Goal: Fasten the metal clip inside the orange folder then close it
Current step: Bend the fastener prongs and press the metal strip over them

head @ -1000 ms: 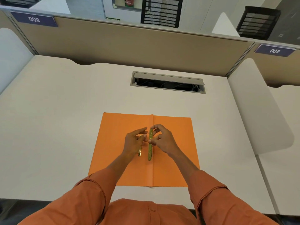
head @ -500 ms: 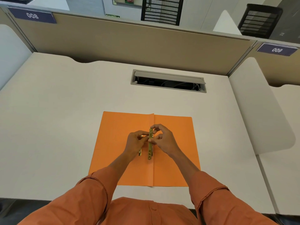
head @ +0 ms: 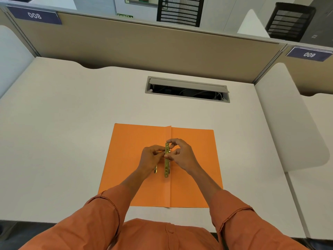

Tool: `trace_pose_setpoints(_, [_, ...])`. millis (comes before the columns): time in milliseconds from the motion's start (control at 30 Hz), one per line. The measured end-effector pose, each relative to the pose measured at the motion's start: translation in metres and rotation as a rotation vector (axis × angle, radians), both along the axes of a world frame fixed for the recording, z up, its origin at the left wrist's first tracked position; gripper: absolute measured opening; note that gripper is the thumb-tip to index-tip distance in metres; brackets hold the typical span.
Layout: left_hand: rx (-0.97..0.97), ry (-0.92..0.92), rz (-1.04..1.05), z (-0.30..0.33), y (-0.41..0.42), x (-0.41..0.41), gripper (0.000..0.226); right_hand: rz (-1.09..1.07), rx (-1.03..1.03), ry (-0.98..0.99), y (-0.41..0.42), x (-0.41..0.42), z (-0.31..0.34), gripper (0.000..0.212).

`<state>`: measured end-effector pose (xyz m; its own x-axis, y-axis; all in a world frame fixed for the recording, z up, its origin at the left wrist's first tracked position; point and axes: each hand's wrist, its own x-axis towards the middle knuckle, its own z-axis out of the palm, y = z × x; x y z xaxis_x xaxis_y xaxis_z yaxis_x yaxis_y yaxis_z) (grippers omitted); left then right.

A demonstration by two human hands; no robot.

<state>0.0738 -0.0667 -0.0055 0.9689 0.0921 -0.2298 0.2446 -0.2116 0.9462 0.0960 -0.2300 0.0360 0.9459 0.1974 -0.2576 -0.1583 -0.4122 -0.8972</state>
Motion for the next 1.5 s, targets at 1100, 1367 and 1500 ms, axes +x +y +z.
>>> trace_pose_setpoints(1100, [0.662,-0.356,-0.381,-0.015,0.0,-0.083,0.048,0.042,-0.344,-0.045,0.009,0.008,-0.025,0.058])
trace_pose_setpoints(1367, [0.765,-0.329,-0.455,-0.016,-0.004,-0.086,0.055,0.039,-0.351,-0.031,0.009,0.004,-0.026,0.059])
trace_pose_setpoints(1500, [0.81,-0.322,-0.489,-0.019,-0.005,-0.088,0.058,0.048,-0.355,-0.032,0.008,0.004,-0.026,0.065])
